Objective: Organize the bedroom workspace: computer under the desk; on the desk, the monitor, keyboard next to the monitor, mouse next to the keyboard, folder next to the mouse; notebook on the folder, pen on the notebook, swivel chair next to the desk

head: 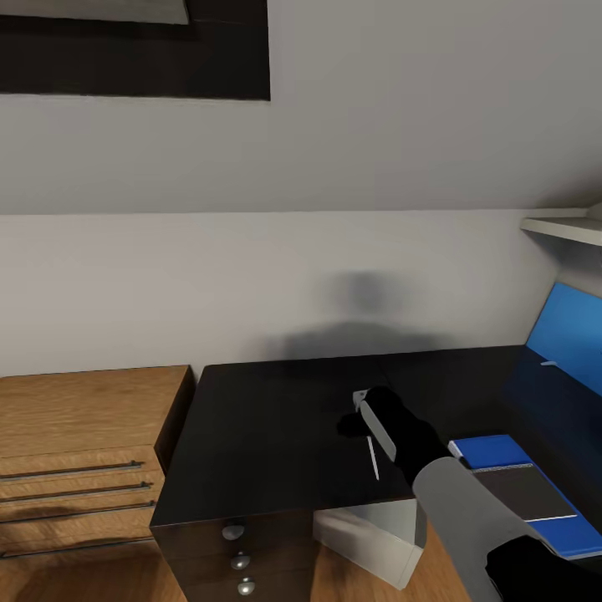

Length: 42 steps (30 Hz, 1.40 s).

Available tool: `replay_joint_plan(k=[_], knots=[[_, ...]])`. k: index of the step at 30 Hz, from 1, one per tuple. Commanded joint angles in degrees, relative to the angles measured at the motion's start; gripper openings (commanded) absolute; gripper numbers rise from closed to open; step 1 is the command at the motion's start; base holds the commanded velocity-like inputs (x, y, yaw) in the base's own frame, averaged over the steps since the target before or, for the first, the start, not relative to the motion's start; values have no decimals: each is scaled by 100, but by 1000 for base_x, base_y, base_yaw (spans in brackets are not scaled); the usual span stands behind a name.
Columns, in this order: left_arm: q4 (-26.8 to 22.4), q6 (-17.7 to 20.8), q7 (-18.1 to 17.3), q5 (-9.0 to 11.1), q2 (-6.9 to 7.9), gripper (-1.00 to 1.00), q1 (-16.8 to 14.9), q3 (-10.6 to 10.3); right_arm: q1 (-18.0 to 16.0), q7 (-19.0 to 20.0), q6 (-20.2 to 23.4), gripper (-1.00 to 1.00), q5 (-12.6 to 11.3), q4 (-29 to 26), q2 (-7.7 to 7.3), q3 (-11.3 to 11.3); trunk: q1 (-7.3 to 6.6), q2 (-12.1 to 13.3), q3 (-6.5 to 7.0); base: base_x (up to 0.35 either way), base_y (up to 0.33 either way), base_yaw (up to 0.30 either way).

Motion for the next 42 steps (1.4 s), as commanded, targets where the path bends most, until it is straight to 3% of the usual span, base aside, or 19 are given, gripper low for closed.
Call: replay_joint_plan(k=[1, 17, 42], knots=[[5, -3, -11, 58, 8, 100, 4, -13, -6, -56, 15, 100, -59, -7, 9, 17, 1, -5, -6, 0, 0, 0], [65, -12, -9, 61, 44, 100, 4, 3, -9, -58, 9, 100, -51, -13, 33, -45, 1, -5, -6, 0, 0, 0], [50, -20, -1, 61, 53, 100, 4, 14, -7, -78, 3, 100, -17, 123, -36, -834, 1, -5, -6, 0, 0, 0]])
